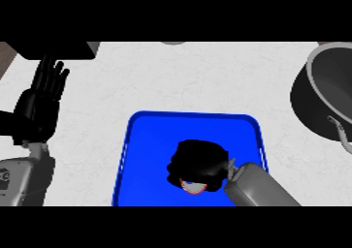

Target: Pick the can from the tray and place it in the pot

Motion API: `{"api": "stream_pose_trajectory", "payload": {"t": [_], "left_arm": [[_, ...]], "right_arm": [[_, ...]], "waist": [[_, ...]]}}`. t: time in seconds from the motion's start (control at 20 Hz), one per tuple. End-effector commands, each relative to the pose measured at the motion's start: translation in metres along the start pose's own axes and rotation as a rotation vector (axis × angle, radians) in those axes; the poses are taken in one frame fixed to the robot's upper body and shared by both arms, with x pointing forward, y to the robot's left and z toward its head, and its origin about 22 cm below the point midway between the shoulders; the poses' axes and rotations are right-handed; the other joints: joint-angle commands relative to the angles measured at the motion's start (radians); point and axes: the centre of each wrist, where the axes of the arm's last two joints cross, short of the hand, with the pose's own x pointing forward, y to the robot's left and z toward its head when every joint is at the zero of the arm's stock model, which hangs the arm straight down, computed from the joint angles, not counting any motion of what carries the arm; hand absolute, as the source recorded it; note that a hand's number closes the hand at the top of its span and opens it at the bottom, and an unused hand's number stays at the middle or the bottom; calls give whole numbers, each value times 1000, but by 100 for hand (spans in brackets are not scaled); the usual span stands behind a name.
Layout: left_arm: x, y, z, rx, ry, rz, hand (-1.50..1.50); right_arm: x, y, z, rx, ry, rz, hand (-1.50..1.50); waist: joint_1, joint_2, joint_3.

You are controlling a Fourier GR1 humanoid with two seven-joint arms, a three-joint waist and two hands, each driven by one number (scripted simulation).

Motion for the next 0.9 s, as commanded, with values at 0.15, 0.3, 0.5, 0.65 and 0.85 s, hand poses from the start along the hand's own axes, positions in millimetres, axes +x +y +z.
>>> {"api": "stream_pose_trajectory", "payload": {"t": [0.15, 0.3, 0.5, 0.65, 0.85], "left_arm": [[-5, 10, 6, 42, 3, -24, 0], [-7, 15, 6, 35, 16, 3, 0], [-12, 10, 7, 30, 28, -12, 0], [-16, 11, 8, 31, 15, -9, 0], [-22, 6, 16, 10, 2, -7, 0]], "right_arm": [[0, 23, 7, -267, 673, -108, 150], [15, 6, 14, -458, 843, -89, 150], [37, -13, 14, -648, 1045, 15, 150], [58, -43, 26, -823, 1136, 34, 150], [65, -73, 46, -974, 1258, 137, 150]], "waist": [[-46, -10, 0], [-36, -13, -1], [-29, -12, -1], [-28, -11, -1], [-9, -4, -1]]}}
